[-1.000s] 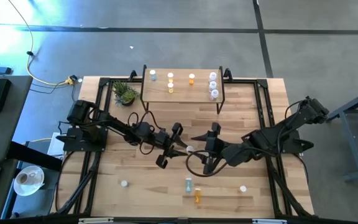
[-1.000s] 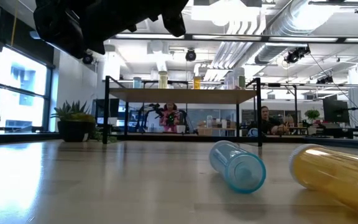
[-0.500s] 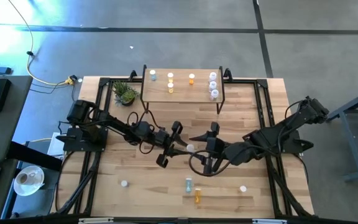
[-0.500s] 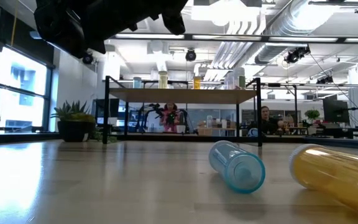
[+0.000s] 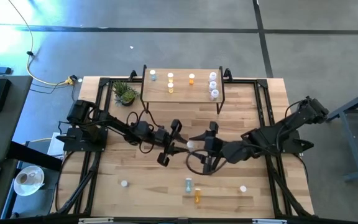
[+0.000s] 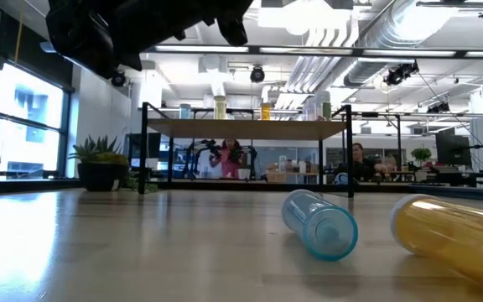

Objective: Pick and place medicine bottles onto shelf by color
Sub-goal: Put the yellow pill bottle on the shelf aligned with the yellow pill bottles

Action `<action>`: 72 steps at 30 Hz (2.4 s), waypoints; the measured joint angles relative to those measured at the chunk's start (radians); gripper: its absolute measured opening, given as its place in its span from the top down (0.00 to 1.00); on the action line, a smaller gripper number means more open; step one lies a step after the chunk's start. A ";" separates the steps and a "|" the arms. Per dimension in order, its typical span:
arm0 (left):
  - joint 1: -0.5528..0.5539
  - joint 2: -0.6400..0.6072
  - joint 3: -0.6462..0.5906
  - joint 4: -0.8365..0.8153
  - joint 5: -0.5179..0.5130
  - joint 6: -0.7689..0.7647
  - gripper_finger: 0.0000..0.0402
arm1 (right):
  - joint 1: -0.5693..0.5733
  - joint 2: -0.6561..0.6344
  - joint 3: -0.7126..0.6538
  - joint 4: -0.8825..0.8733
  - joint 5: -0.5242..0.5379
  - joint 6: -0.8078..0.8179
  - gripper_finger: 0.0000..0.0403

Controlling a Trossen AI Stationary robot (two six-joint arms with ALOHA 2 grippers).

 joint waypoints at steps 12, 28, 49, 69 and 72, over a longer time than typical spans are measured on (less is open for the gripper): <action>0.011 0.000 0.000 -0.004 0.005 0.000 0.75 | -0.032 0.012 0.000 -0.001 -0.044 0.027 0.45; 0.013 0.000 0.000 -0.006 0.009 0.000 0.75 | -0.026 0.012 0.000 -0.003 -0.038 0.026 0.74; 0.027 0.000 0.000 -0.024 0.008 -0.027 0.60 | -0.029 0.012 0.000 -0.018 -0.040 0.029 0.74; 0.199 -0.187 -0.118 -0.231 0.149 -0.142 0.45 | -0.115 0.012 0.000 -0.119 0.025 0.112 0.74; 0.213 -0.257 -0.142 -0.296 0.151 -0.121 0.46 | -0.161 0.012 0.000 -0.116 0.020 0.107 0.74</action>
